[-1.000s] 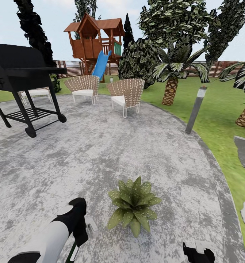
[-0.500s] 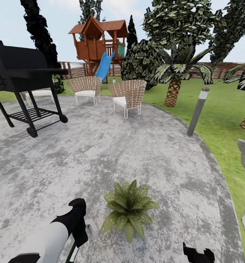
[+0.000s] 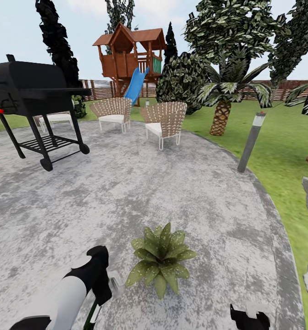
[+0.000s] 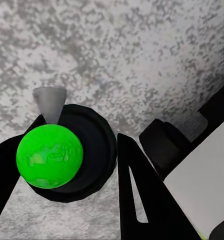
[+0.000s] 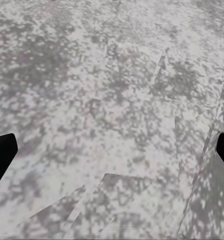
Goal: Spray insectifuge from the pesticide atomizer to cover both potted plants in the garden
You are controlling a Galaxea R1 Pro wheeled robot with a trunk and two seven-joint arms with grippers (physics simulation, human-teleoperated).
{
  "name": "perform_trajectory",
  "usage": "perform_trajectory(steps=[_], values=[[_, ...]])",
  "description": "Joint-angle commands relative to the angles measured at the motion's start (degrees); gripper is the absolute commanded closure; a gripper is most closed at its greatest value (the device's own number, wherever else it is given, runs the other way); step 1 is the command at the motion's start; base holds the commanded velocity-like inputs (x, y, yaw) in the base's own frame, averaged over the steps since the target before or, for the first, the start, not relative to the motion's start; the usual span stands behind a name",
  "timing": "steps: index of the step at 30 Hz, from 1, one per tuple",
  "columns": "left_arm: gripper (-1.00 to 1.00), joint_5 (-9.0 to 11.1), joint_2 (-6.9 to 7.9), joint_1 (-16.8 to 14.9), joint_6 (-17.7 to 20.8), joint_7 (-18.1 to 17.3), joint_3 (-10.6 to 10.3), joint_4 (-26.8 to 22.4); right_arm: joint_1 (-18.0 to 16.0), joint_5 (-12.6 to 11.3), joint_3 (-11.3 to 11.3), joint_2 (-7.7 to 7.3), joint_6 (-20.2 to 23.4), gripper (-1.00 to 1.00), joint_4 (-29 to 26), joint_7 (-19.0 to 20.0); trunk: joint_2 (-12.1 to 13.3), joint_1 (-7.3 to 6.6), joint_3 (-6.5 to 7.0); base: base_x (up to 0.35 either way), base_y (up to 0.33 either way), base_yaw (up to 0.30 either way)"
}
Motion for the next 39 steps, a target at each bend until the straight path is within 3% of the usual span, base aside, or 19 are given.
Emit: perform_trajectory(steps=[1, 19, 33, 39], values=[[1.00, -0.4, -0.17, 0.0, 0.5, -0.4, 0.5, -0.2, -0.1, 0.6, -0.3, 0.00, -0.2, -1.00, 0.1, -0.3, 0.0, -0.01, -0.05, 0.066, -0.197, 0.000], [1.00, -0.4, -0.24, 0.0, 0.5, -0.4, 0.5, -0.3, 0.0, 0.6, -0.3, 0.04, -0.2, -1.00, 0.1, -0.3, 0.0, -0.01, -0.05, -0.018, -0.260, 0.005], [1.00, -0.5, -0.25, 0.0, 0.6, -0.3, 0.5, -0.3, -0.1, 0.7, -0.2, 0.06, -0.2, -1.00, 0.2, -0.3, 0.0, -0.01, -0.05, -0.038, -0.254, 0.252], [1.00, -0.5, -0.19, 0.0, 0.6, -0.3, 0.6, -0.3, -0.1, 0.6, -0.3, 0.06, -0.2, -1.00, 0.2, -0.3, 0.0, -0.01, -0.05, 0.042, -0.041, 0.080]])
